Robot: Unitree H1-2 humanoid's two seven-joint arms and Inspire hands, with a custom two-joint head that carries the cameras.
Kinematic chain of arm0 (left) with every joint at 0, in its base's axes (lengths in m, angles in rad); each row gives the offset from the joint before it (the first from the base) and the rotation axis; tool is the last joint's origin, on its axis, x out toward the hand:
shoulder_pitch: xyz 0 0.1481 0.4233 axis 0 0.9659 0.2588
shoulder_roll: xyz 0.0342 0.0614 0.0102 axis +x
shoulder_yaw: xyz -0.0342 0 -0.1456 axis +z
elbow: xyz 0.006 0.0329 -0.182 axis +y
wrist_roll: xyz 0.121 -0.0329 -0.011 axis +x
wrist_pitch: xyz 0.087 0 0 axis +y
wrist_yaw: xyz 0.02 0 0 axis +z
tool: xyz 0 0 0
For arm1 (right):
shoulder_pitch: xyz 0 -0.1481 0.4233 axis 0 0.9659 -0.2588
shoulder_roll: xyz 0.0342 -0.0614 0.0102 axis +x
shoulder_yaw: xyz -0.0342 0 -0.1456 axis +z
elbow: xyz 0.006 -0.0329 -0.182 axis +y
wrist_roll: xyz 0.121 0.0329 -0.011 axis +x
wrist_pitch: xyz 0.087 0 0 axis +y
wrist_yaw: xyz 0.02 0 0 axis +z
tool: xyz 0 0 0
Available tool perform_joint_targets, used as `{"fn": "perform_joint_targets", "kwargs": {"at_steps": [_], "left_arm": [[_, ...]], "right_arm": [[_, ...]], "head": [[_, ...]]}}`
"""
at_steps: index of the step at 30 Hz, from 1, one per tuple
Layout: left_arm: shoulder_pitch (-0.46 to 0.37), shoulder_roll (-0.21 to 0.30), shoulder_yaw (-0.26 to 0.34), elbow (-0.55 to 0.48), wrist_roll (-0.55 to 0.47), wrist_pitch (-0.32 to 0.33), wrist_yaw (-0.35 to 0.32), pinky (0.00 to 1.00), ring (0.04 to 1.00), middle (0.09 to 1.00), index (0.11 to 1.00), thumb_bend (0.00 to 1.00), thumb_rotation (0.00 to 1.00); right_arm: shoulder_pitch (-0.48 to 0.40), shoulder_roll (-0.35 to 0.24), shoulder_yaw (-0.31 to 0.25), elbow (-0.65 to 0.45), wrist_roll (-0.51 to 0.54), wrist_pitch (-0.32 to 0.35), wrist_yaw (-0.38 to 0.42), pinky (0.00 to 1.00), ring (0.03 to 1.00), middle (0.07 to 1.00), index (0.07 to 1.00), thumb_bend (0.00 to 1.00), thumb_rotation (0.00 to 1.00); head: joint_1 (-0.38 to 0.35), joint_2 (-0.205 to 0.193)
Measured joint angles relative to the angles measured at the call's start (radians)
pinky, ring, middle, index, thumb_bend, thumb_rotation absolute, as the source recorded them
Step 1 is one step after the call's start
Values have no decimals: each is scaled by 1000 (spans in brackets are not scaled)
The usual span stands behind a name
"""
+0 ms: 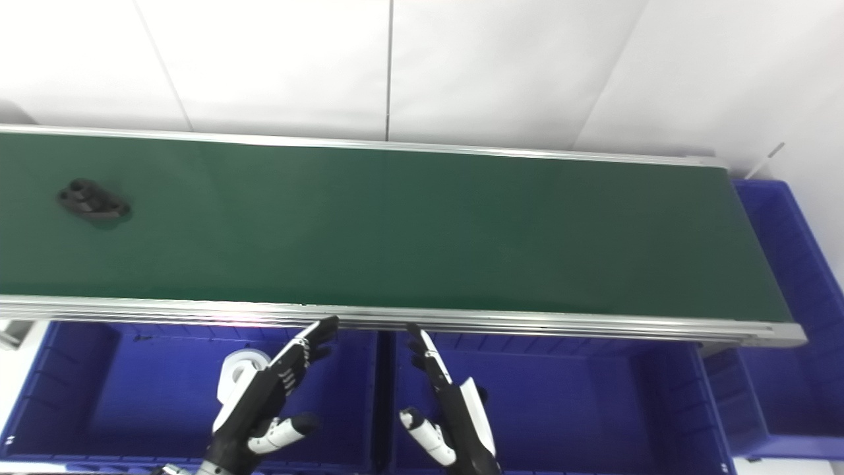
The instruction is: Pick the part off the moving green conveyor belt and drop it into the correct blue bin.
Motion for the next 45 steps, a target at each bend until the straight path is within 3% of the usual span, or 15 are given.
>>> {"fn": "perform_joint_targets", "kwargs": {"at_steps": [1,3,5,8,20,25,30,36,41,43,45], "left_arm": [[-2,-5,-1,11,9,-5,1,871,913,915,875,785,739],[-9,-9,-6,33,21,-13,3,864,909,911,870,796,738],[-14,-10,-5,49,30,-27,4,851,902,906,866,798,742],[-31,-12,-7,93,33,-38,19,832,893,897,855,788,743],[-56,-8,-37,135,51,-41,67,789,872,881,840,795,753],[-68,-5,-55,161,51,-41,88,779,864,874,834,800,763],[-69,-3,-65,158,51,-41,101,776,862,873,832,803,771],[-72,1,-91,112,58,-42,124,768,860,875,833,800,737],[-82,-4,-105,90,74,-44,133,760,856,872,830,781,733],[-86,-4,-115,90,74,-44,135,766,860,876,834,777,730],[-89,-6,-122,90,73,-44,137,768,862,878,835,779,732]], "right_arm": [[-2,-1,-1,9,4,0,0,889,947,989,988,830,1000],[-5,-5,-3,21,13,0,4,890,950,991,989,825,1000],[-10,-11,-3,31,18,-1,7,886,947,989,991,822,1000],[-26,-17,-3,66,25,-1,7,882,945,988,998,840,1000],[-42,-19,-7,112,44,-1,10,906,948,986,1000,868,1000],[-41,-16,-18,111,61,-1,27,928,957,994,1000,860,986],[-38,-17,-20,105,57,-1,31,919,945,989,1000,847,955],[-27,-28,-25,67,54,-1,47,907,937,975,1000,870,949],[-7,-50,-42,-5,59,-1,64,934,938,971,967,827,814],[10,-58,-59,-50,61,-1,69,912,914,962,949,813,690],[33,-64,-83,-121,59,-1,67,896,898,951,939,816,637]], "head": [[18,-26],[22,-29],[48,-71],[58,-92],[112,-137],[118,-138],[126,-114],[121,-100],[129,-92],[131,-91],[129,-88]]}}
